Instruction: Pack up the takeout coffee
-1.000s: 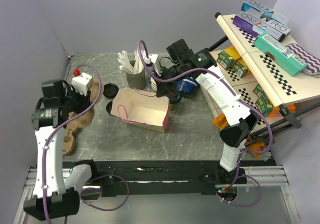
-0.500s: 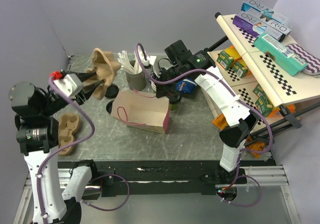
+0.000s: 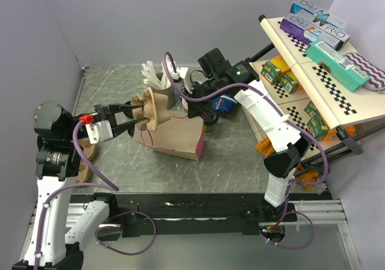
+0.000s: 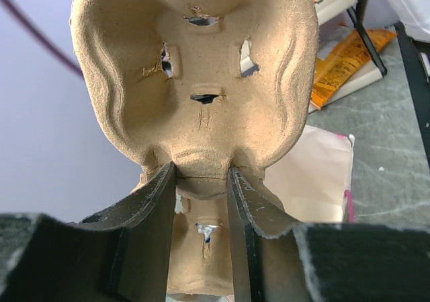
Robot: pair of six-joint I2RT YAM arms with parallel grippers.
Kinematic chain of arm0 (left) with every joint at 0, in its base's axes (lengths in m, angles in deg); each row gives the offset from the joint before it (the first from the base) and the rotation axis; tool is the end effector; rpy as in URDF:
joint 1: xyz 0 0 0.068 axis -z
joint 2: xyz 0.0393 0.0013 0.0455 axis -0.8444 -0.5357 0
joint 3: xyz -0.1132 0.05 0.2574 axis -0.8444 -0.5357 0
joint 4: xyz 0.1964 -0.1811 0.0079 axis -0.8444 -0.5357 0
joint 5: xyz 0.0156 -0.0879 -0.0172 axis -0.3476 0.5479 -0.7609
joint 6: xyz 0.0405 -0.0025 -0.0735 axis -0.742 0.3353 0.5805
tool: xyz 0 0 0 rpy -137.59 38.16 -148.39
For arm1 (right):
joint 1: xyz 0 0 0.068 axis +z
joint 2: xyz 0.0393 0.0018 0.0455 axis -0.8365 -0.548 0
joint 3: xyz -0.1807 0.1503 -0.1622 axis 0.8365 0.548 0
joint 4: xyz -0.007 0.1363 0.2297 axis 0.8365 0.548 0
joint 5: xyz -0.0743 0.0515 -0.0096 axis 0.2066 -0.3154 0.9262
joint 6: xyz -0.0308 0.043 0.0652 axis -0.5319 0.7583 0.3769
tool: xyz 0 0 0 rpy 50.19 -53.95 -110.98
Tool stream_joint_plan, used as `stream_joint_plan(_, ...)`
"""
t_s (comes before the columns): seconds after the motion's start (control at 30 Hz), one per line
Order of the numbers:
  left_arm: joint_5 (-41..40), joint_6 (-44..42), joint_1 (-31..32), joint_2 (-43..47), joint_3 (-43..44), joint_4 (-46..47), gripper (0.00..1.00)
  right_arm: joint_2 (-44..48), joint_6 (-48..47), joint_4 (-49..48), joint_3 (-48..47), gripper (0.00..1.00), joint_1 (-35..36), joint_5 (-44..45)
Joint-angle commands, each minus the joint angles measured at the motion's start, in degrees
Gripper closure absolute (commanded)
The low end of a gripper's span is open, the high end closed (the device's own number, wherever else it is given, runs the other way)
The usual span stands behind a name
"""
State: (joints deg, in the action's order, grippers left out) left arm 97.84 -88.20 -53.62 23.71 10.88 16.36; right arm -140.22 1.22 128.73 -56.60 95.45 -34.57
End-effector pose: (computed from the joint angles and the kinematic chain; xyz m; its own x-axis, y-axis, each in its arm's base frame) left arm 0.1211 -0.0783 0.4786 0.5897 0.1034 -0.8010 0.7683 0.2337 0.5959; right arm 0.2741 0.2705 0.4141 -0.2111 -0.6624 -0.7188 -0.9766 0.1740 0.1264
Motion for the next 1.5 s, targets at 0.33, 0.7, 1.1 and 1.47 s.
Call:
stream_joint_plan(0.33, -1.7, -27.8, 13.6, -5.1, 4.3, -15.8, 0.99, -1.0, 1.2, 0.4, -2.4, 1.00, 0.3, -2.3)
stream_joint_plan(0.7, -7.7, -46.7, 19.0, -13.4, 8.5, -34.8, 0.99, 0.4, 0.1, 0.6, -2.0, 1.00, 0.3, -1.7)
stream_joint_plan(1.1, -15.0, -60.5, 21.8, -15.9, 8.7, -45.1, 0.99, 0.9, -1.0, 0.2, -2.5, 1.00, 0.8, -0.1)
stream_joint_plan(1.47, -23.0, -53.6, 25.0, -18.0, 8.3, -42.3, 0.99, 2.6, -5.6, -0.1, -2.5, 1.00, 5.3, 6.0)
